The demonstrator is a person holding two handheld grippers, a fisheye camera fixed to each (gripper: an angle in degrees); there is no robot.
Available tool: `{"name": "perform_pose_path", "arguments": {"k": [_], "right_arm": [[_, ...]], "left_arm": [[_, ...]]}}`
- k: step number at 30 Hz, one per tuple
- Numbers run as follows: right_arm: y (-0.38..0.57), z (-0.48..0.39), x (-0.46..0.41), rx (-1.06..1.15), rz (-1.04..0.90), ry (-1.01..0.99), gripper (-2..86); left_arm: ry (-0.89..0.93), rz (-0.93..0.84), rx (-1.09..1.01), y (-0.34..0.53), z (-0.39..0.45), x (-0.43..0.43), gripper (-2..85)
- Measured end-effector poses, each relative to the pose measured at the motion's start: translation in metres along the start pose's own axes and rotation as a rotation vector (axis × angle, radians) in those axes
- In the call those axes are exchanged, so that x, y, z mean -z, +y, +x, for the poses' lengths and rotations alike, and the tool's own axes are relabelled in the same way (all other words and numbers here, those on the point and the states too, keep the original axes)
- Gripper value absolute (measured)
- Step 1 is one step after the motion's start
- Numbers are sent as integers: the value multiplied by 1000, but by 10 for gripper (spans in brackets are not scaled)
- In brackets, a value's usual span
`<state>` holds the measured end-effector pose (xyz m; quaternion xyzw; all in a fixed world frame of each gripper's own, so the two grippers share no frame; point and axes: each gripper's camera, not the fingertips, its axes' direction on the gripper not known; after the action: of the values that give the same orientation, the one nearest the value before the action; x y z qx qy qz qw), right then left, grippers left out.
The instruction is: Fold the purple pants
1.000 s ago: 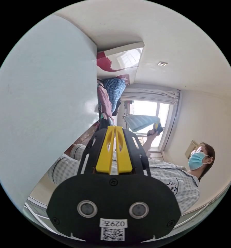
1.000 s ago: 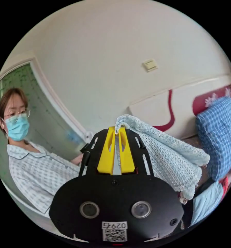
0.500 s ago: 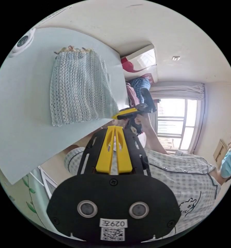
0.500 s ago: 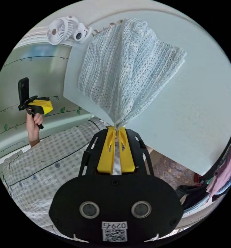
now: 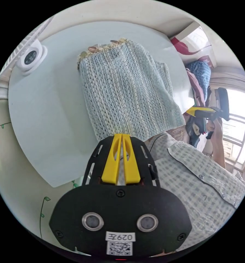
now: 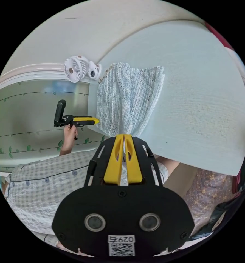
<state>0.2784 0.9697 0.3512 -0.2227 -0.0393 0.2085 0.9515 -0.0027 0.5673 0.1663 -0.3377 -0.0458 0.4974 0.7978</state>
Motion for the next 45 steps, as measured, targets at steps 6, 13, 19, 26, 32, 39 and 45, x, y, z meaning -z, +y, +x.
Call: {"name": "perform_pose_path", "arguments": {"k": [6, 13, 19, 26, 32, 39, 45], "right_arm": [[-53, -23, -152, -4, -194, 389, -3], [-95, -24, -232, 27, -258, 466, -4], [-105, -24, -288, 51, -221, 560, -5], [-123, -19, -346, 22, -253, 675, -4], [-124, -2, -372, 9, -220, 675, -5], [-126, 19, -393, 3, -235, 659, -5], [-121, 36, -406, 9, -225, 666, -5]], "left_arm": [[-107, -190, -50, -56, 30, -21, -10], [-161, -292, -79, -89, 45, -22, -10], [-266, -241, -108, -90, 65, -19, -10], [-313, -256, -129, -99, 72, -17, -10], [-299, -221, -83, -98, 67, -12, -10], [-377, -188, -116, -92, 77, -11, -10], [-447, -196, -128, -92, 84, -13, -10]]}}
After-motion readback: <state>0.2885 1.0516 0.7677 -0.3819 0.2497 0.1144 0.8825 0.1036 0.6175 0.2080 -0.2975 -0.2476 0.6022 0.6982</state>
